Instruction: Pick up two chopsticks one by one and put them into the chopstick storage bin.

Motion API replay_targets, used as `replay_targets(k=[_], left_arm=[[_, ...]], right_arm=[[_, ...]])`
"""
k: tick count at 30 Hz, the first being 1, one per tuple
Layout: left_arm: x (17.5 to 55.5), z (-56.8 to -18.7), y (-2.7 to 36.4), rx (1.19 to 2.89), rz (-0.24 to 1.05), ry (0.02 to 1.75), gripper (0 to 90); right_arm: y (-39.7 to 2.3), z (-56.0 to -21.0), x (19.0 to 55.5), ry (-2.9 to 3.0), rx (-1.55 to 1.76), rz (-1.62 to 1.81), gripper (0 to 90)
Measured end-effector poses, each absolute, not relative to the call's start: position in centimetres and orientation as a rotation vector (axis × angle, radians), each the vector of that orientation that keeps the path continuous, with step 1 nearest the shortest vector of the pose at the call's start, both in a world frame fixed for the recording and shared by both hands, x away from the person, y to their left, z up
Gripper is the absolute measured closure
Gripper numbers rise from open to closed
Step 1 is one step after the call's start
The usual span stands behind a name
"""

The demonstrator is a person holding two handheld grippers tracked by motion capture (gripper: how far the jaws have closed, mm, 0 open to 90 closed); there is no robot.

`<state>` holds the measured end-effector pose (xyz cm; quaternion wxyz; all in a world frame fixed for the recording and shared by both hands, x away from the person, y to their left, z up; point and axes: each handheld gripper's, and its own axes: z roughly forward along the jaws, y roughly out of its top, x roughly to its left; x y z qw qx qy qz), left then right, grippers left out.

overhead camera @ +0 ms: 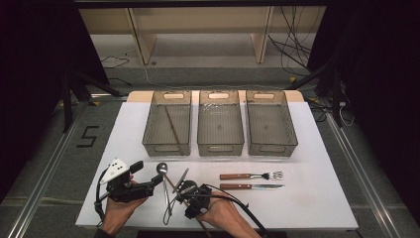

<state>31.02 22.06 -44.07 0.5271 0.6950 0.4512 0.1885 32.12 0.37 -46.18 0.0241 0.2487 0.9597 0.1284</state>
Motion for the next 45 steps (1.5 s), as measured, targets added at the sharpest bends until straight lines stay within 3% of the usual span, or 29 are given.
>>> replay_targets(k=[10,21,45], left_arm=[[31.0,-44.1,22.0,1.66,0.449,1.077,10.4],[31.0,-44.1,22.0,1.661,0.449,1.076,10.4],[31.0,-44.1,22.0,1.661,0.449,1.076,10.4]], right_arm=[[-0.2,-46.0,33.1,2.994,0.796,0.337,79.1],[-0.4,-46.0,33.7,3.025,0.81,0.296,84.1],[-2.2,-45.2,34.0,3.062,0.786,0.277,85.4]])
